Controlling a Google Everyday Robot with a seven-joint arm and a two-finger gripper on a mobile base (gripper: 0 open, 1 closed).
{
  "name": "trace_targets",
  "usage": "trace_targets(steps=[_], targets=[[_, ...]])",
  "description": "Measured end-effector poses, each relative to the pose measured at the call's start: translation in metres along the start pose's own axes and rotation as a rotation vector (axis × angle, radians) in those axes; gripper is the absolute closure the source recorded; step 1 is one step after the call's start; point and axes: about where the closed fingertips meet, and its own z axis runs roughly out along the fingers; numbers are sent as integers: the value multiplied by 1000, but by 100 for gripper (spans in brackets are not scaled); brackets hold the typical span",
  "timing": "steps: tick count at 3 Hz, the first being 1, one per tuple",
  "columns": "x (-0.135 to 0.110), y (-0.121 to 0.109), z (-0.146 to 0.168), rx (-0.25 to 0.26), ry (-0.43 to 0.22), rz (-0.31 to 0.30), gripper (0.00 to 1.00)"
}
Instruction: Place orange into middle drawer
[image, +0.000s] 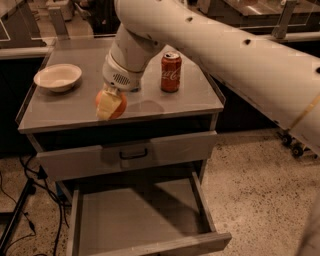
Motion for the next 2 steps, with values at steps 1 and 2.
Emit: trace_targets(steps=[1,2], targets=[[-6,40,-8,-16,-19,3,100],[-5,44,-6,-21,-14,1,100]])
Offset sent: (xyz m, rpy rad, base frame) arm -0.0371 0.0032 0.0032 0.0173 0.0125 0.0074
